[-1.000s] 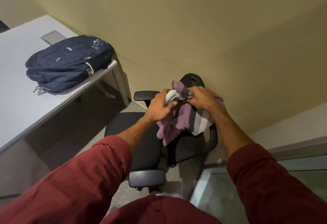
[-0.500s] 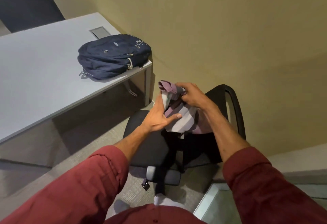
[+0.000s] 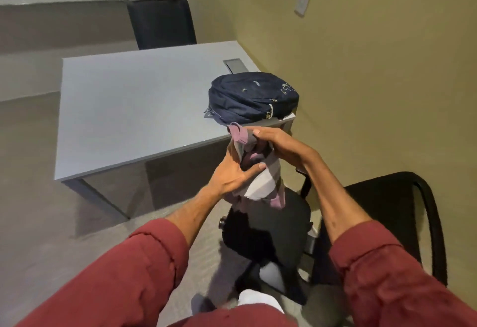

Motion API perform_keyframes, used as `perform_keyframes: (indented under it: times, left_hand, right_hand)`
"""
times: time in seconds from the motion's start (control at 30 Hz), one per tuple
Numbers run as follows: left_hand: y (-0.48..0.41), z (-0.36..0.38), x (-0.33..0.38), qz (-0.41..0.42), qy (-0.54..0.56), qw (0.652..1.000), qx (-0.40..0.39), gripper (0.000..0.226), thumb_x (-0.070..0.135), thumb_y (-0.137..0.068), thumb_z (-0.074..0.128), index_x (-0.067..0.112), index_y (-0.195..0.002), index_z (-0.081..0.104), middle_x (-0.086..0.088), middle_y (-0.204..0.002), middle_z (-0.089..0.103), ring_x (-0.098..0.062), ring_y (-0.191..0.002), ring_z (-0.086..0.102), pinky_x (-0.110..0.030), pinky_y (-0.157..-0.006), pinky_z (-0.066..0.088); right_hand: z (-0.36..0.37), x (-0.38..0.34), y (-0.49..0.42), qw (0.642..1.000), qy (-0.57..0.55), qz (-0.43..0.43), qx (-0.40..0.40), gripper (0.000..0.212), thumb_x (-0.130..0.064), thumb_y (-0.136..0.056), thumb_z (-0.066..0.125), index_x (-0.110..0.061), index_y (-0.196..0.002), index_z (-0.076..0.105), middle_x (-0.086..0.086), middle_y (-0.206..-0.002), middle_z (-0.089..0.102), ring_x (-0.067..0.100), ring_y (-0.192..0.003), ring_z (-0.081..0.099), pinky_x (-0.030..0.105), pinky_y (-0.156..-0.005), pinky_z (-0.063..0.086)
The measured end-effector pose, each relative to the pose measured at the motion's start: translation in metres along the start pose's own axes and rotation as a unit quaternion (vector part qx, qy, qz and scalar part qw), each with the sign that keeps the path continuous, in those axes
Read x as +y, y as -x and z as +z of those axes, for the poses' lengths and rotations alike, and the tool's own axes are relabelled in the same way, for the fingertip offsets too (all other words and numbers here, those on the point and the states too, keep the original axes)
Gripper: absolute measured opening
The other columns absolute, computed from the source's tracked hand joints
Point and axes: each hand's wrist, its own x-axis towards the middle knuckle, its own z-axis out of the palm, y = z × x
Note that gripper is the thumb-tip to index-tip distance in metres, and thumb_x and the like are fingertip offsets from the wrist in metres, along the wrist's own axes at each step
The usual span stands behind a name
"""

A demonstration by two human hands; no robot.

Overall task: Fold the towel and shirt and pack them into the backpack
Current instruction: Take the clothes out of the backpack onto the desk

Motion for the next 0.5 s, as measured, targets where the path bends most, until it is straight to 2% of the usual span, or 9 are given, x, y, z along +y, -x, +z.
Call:
perform_keyframes:
  times: [0.07,0.13,0.23,0.3,0.4,0.5]
  left_hand:
    - [0.000,-0.026,-0.005,-0.015,-0.006,0.998,0.064,0.108,0.090,-0.078,0.067,0.046,-0.162,0.017,0.000,-0.162,0.043,-0.025,-0.140,0.054,-0.056,-0.118,0.046]
    - [-0.004,-0.054,-0.008,-0.025,-0.007,0.994,0.104,0.110,0.088,-0.078,0.070,0.044,-0.163,0.015,-0.001,-0.160,0.045,-0.025,-0.139,0.055,-0.056,-0.117,0.047]
    - [-0.013,-0.106,-0.015,-0.007,-0.018,0.987,0.158,0.101,0.070,-0.085,0.079,0.037,-0.161,0.021,-0.003,-0.151,0.051,-0.020,-0.132,0.056,-0.053,-0.115,0.051]
    - [-0.016,-0.137,-0.022,0.006,-0.036,0.983,0.181,0.097,0.064,-0.087,0.079,0.035,-0.160,0.023,-0.005,-0.148,0.051,-0.024,-0.131,0.057,-0.054,-0.113,0.052]
    - [-0.023,-0.181,-0.036,0.000,-0.065,0.977,0.203,0.098,0.074,-0.086,0.072,0.038,-0.162,0.022,-0.005,-0.152,0.049,-0.028,-0.134,0.057,-0.056,-0.112,0.053]
    - [-0.032,-0.220,-0.050,0.002,-0.059,0.974,0.217,0.093,0.076,-0.088,0.069,0.045,-0.161,0.022,-0.003,-0.155,0.050,-0.027,-0.136,0.057,-0.057,-0.113,0.052]
  right_hand:
    - [0.018,-0.015,-0.023,1.000,0.008,-0.025,-0.007,0.042,-0.038,-0.113,0.048,-0.035,-0.154,0.057,-0.009,-0.140,0.067,0.001,-0.113,0.068,0.017,-0.083,0.053]
    - [0.033,-0.028,-0.048,0.999,-0.001,-0.052,-0.009,0.043,-0.034,-0.113,0.050,-0.035,-0.155,0.055,-0.007,-0.150,0.060,0.003,-0.126,0.060,0.020,-0.087,0.051]
    - [0.056,-0.058,-0.088,0.994,-0.013,-0.105,-0.021,0.042,-0.028,-0.113,0.051,-0.029,-0.154,0.058,-0.011,-0.150,0.061,-0.003,-0.127,0.058,0.016,-0.093,0.052]
    - [0.071,-0.076,-0.110,0.990,-0.022,-0.133,-0.032,0.041,-0.026,-0.113,0.050,-0.026,-0.153,0.059,-0.012,-0.150,0.062,-0.005,-0.129,0.057,0.016,-0.099,0.050]
    - [0.093,-0.097,-0.142,0.985,-0.036,-0.163,-0.037,0.041,-0.027,-0.113,0.050,-0.025,-0.153,0.060,-0.010,-0.154,0.060,-0.005,-0.132,0.054,0.018,-0.106,0.047]
    - [0.111,-0.121,-0.171,0.980,-0.036,-0.190,-0.045,0.041,-0.028,-0.113,0.050,-0.024,-0.153,0.060,-0.010,-0.154,0.060,-0.007,-0.129,0.055,0.012,-0.099,0.049]
